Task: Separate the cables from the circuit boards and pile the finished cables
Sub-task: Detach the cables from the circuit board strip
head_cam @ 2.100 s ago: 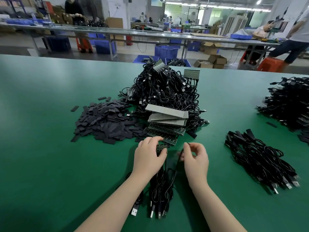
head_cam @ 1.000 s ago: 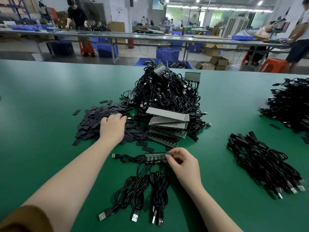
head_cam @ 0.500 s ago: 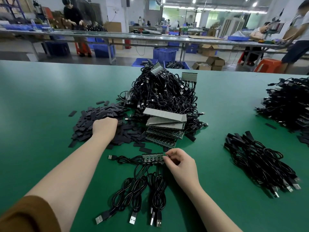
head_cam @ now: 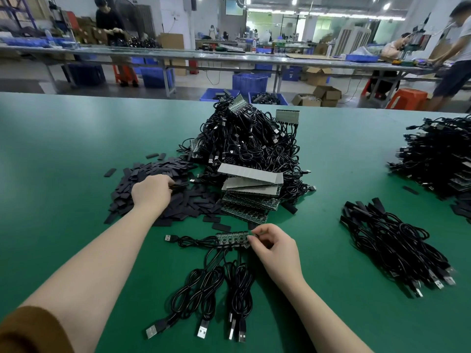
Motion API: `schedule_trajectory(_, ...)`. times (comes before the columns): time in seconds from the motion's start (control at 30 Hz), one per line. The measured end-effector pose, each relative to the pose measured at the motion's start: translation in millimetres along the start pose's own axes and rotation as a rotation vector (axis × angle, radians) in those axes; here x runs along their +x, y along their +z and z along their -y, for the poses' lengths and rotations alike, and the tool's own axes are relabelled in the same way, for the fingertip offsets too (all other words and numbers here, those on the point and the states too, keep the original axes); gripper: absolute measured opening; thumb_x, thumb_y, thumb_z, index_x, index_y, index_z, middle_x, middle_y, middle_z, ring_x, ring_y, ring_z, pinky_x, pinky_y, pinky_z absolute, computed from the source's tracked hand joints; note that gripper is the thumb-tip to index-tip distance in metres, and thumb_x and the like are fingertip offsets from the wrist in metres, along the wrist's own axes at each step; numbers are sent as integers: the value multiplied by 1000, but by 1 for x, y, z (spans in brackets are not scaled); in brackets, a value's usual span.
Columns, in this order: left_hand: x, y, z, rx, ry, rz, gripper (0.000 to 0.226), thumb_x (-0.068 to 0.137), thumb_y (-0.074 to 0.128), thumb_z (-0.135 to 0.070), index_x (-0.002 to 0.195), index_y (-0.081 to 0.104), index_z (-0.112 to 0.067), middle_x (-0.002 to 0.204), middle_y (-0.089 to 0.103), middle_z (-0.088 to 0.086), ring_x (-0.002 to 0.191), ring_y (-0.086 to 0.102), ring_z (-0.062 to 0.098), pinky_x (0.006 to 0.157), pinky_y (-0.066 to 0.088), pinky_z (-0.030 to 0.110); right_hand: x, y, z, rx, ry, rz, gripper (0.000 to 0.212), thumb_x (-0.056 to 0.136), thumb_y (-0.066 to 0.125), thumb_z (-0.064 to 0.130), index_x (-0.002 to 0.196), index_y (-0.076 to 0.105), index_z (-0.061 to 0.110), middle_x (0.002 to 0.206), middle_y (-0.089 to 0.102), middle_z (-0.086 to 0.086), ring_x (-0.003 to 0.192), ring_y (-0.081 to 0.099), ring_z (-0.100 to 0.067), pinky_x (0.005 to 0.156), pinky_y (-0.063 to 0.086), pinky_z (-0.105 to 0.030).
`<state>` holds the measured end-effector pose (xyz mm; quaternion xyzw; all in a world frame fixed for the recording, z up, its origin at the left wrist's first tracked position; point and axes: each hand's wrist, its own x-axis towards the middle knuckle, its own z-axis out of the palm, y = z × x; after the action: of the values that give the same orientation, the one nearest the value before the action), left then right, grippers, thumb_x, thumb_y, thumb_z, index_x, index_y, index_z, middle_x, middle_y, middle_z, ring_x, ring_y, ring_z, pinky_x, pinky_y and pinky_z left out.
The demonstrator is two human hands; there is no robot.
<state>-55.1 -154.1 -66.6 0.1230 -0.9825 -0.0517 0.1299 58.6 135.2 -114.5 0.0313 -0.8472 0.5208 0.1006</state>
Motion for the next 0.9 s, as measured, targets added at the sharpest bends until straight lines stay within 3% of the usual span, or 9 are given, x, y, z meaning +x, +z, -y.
schedule_trajectory(0.1, -3, -2, 1, -89, -40, -7, 17, 95, 61, -31, 108, 72, -32, 109, 71, -7, 103, 64, 20, 76, 51, 33, 0, 0, 0, 14, 7, 0, 16, 85, 76, 26, 81, 66, 37, 80, 69, 27, 77, 64, 5, 67, 43, -6)
schedule_trajectory(0.2, -12, -6, -3, -165, -4, -171, 17, 96, 57, -29, 104, 73, -26, 103, 72, -4, 95, 65, 22, 73, 50, 34, 0, 0, 0, 28, 17, 3, 15, 86, 76, 25, 82, 67, 36, 79, 69, 26, 78, 64, 5, 67, 43, -6)
schedule_trajectory(0.3, -34, -10, -21, -299, 155, -381, 17, 97, 55, -26, 101, 71, -20, 85, 72, -5, 74, 66, 18, 66, 48, 32, 0, -1, 0, 47, 18, 6, 15, 86, 76, 24, 82, 67, 35, 80, 69, 23, 77, 64, 2, 67, 45, -8)
schedule_trajectory(0.37, -57, -13, -41, -399, 304, -397, 14, 97, 57, -24, 100, 70, -18, 71, 67, -8, 58, 59, 11, 63, 50, 32, 1, -2, 0, 75, 21, 1, 16, 86, 77, 22, 80, 69, 34, 78, 70, 19, 74, 64, -1, 66, 48, -11)
schedule_trajectory(0.47, -93, -10, -73, -613, 430, -264, 10, 96, 58, -22, 101, 67, -19, 70, 64, -12, 52, 53, 0, 58, 48, 25, 3, -3, 0, 123, 55, -20, 15, 84, 80, 20, 79, 72, 32, 74, 71, 16, 67, 62, -1, 65, 49, -15)
schedule_trajectory(0.57, -117, -3, -100, -762, 490, -6, 9, 96, 56, -24, 104, 59, -28, 85, 67, -15, 69, 61, 0, 61, 50, 21, 5, -5, -1, 198, 108, -36, 12, 83, 81, 19, 82, 75, 29, 75, 74, 8, 72, 68, -14, 69, 55, -26)
schedule_trajectory(0.63, -127, 5, -111, -760, 524, 38, 13, 94, 56, -22, 96, 54, -34, 83, 65, -17, 73, 60, 1, 65, 51, 26, 5, -5, -2, 224, 115, -56, 13, 84, 80, 18, 82, 75, 29, 76, 74, 9, 73, 69, -15, 69, 55, -27)
schedule_trajectory(0.8, -135, 22, -117, -945, 402, 187, 27, 91, 57, -17, 86, 47, -41, 85, 65, -21, 78, 63, 1, 72, 53, 28, 4, -7, -5, 305, 147, -55, 25, 86, 78, 24, 107, 69, 34, 79, 76, 7, 76, 70, -17, 74, 56, -31)
schedule_trajectory(0.9, -133, 26, -115, -951, 379, 242, 22, 91, 56, -24, 91, 46, -43, 91, 67, -25, 81, 65, -1, 76, 55, 33, 4, -7, -3, 334, 141, -63, 14, 86, 77, 23, 94, 76, 35, 77, 75, 3, 72, 68, -18, 72, 55, -37)
